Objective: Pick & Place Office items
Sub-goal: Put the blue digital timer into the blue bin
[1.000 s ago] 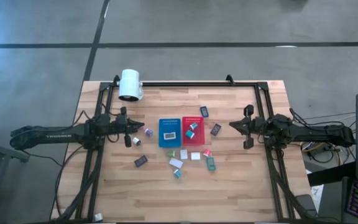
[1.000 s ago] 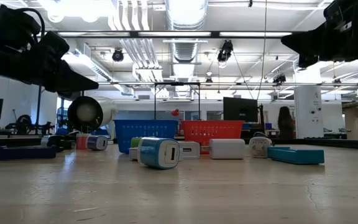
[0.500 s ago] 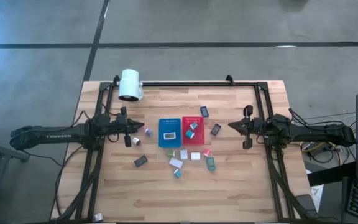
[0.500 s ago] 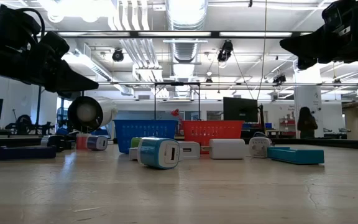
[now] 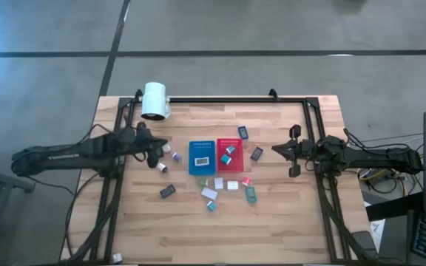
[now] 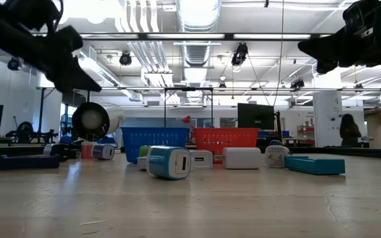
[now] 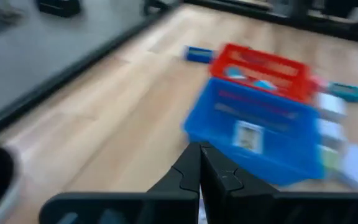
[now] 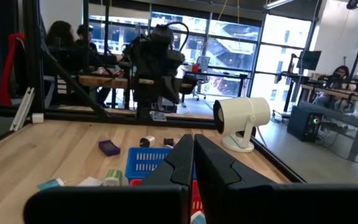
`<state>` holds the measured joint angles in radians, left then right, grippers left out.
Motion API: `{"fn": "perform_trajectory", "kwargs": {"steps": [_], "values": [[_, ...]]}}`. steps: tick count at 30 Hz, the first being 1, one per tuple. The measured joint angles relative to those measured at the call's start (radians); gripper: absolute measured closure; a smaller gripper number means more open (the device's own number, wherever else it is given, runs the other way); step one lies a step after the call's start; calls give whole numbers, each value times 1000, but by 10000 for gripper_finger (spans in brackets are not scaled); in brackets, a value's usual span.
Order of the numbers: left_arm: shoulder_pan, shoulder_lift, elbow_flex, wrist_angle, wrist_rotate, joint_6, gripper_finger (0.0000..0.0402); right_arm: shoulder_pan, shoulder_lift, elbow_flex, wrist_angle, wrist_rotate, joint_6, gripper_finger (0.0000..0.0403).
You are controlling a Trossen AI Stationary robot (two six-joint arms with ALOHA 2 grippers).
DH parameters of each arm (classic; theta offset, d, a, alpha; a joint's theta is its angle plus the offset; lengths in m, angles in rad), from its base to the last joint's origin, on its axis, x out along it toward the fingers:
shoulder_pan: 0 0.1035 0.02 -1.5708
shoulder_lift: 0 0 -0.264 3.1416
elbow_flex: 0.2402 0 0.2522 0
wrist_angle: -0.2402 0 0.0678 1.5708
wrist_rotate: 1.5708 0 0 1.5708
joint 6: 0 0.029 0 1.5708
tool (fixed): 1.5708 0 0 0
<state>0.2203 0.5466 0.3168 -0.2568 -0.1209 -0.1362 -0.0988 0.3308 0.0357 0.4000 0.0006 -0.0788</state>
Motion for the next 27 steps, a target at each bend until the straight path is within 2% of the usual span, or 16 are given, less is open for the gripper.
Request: {"fn": "perform_trajectory", "kwargs": {"steps": [3, 7, 10, 13, 19, 22, 27], "values": [[-16, 65, 75, -108, 124, -57, 396, 0, -1, 0, 0, 0, 0, 394], [-72, 156, 156, -239, 210, -131, 399, 0, -1, 0, 0, 0, 6, 394], [-135, 216, 179, -317, 240, -175, 399, 0, -1, 0, -1, 0, 25, 394], [-207, 269, 183, -328, 281, -264, 398, 0, -1, 0, -3, 0, 32, 394], [-373, 384, 187, -324, 281, -491, 392, 0, -1, 0, -6, 0, 30, 394], [-446, 447, 213, -324, 289, -566, 372, 0, -1, 0, -7, 0, 27, 394], [-516, 560, 286, -324, 316, -646, 312, 0, -2, 1, -37, 0, 27, 394]]}}
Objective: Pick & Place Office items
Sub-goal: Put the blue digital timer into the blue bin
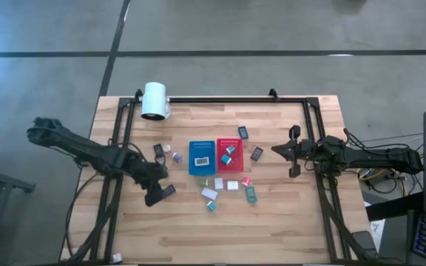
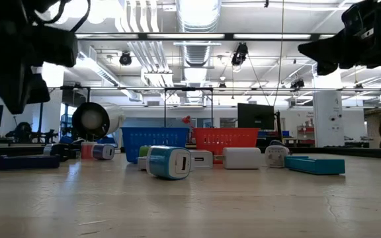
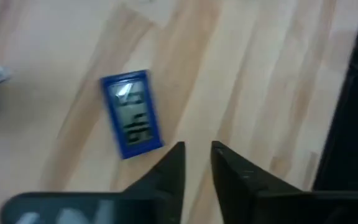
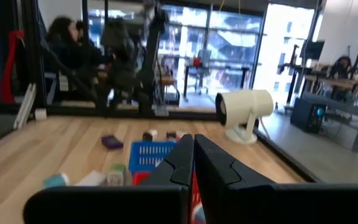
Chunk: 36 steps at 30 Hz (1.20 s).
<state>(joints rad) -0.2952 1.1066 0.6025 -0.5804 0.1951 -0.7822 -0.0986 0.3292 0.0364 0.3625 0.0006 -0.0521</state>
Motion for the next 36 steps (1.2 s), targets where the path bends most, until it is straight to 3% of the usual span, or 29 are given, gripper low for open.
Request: {"fn": "perform_trajectory", "kwargs": {"steps": [6, 11, 17, 36], "values": [[-14, 118, 83, -34, -14, 20, 221, 0, 0, 8, -79, 0, -34, 394], [-14, 204, 95, -50, -89, 16, 147, 0, -1, 8, -82, 0, -49, 394], [-11, 273, 95, -122, -183, -18, 89, 0, -1, 8, -61, 1, -79, 394], [-7, 398, 96, -59, -203, -31, 73, 0, 1, 26, -75, 0, -53, 394]]}}
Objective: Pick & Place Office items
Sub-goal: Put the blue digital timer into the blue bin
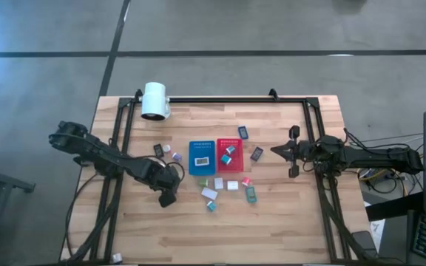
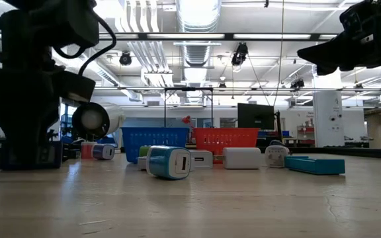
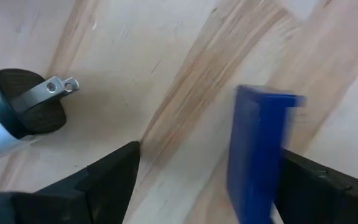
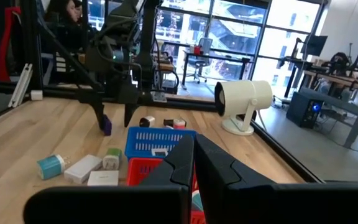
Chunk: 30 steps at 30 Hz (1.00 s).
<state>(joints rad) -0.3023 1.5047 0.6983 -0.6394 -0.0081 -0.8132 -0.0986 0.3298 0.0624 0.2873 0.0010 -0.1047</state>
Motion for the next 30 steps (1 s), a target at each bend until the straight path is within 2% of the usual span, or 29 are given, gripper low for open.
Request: {"fn": "perform_trajectory", "kwargs": {"steps": [7, 11, 15, 18, 22, 23, 30], "values": [[-1, 36, -4, 2, -12, 51, 75, 0, 0, -1, 0, 0, 0, 394], [-1, 16, -10, 1, -15, 101, 96, 0, 0, -1, 0, 0, -2, 394], [0, -7, -15, -4, -16, 127, 153, 0, 0, -1, 0, 0, -6, 394], [1, -21, -16, 13, -9, 150, 223, 0, 0, -1, 0, 0, -10, 394], [0, -42, -16, 10, -4, 211, 336, 0, 0, -1, 0, 0, -12, 394], [0, -48, -16, 10, -4, 224, 350, 0, 1, -1, 0, 1, -12, 394], [1, -118, -5, 46, -28, 339, 347, 0, 1, -1, 1, 2, -12, 394]]}}
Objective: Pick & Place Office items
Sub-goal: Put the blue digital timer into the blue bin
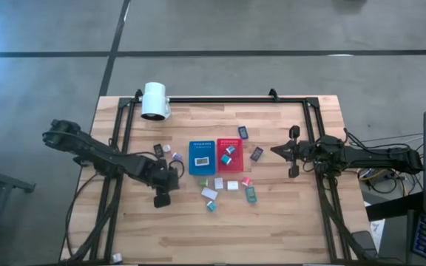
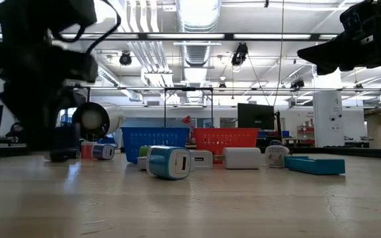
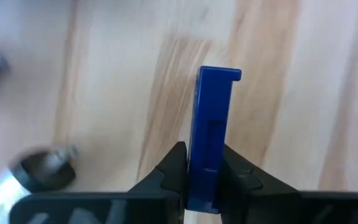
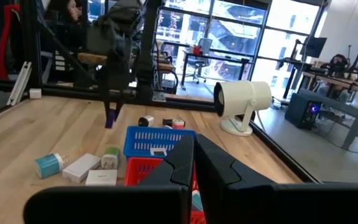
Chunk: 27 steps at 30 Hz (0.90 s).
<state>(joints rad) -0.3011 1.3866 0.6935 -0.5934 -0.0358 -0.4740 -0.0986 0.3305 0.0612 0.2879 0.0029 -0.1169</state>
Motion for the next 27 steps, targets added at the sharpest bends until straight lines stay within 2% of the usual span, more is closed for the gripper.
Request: {"fn": "perform_trajectory", "kwargs": {"steps": [9, 14, 19, 27], "values": [[84, -281, -17, 123, -224, 200, 347, 0, -1, 0, 1, 0, -18, 394], [170, -502, -107, 288, -242, 339, 347, 0, -1, 0, 2, 0, -18, 394], [247, -697, -258, 414, -242, 376, 347, 0, -1, 0, 8, 0, -18, 394], [267, -953, -496, 635, -241, 415, 347, 0, -1, 0, 8, 0, -17, 394]]}}
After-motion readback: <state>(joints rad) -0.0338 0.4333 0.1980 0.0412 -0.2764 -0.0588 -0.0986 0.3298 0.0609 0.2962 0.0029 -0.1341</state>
